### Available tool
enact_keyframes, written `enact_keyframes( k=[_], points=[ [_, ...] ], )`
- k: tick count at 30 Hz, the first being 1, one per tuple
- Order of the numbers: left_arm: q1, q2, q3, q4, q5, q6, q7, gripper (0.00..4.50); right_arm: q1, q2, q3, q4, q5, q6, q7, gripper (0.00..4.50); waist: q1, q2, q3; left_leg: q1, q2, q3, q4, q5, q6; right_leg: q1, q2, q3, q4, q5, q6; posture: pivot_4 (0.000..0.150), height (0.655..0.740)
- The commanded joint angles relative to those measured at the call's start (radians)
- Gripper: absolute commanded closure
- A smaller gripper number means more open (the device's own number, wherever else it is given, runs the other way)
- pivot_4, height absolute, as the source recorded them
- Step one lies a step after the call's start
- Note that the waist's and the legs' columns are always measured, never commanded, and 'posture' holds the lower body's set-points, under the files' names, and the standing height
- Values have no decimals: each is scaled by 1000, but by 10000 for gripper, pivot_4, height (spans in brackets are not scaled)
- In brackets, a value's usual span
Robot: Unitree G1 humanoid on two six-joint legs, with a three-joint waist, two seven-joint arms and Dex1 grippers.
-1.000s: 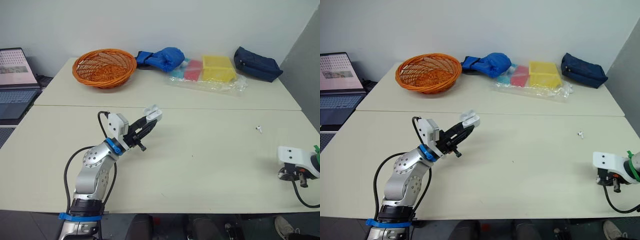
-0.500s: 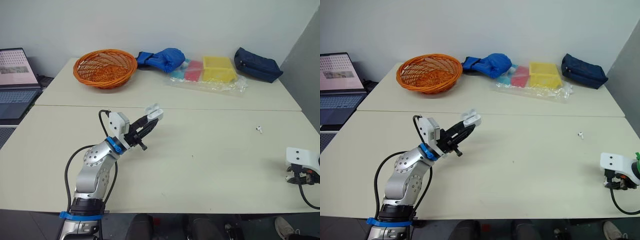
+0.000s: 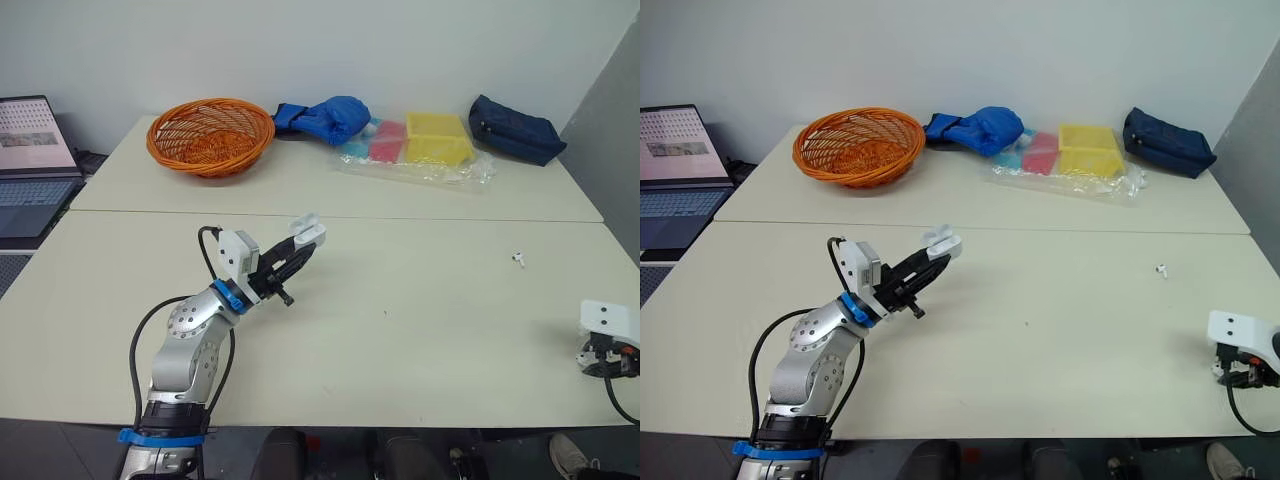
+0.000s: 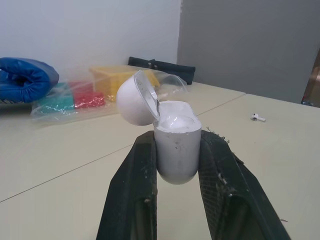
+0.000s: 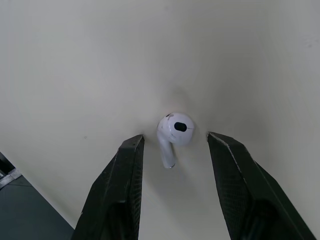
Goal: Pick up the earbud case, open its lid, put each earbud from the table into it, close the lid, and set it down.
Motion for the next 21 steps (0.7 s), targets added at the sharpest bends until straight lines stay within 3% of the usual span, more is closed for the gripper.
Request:
enact_keyframes(
  k=[1, 21],
  points=[
    [-4, 1, 2, -40, -14, -9, 3, 37504, -2, 12, -1, -5, 2, 36, 9, 24611, 0, 0, 0, 0, 0, 0, 0, 0, 0, 0, 0, 0, 0, 0, 0, 1500, 7400],
    [-11, 16, 10, -28, -15, -17, -8, 37504, -53, 48, 4, -57, 2, 91, 21, 24611, -9, 0, 0, 5, 1, 2, 0, 0, 0, 2, 1, 2, 3, 0, 0, 1500, 7400]
  ],
)
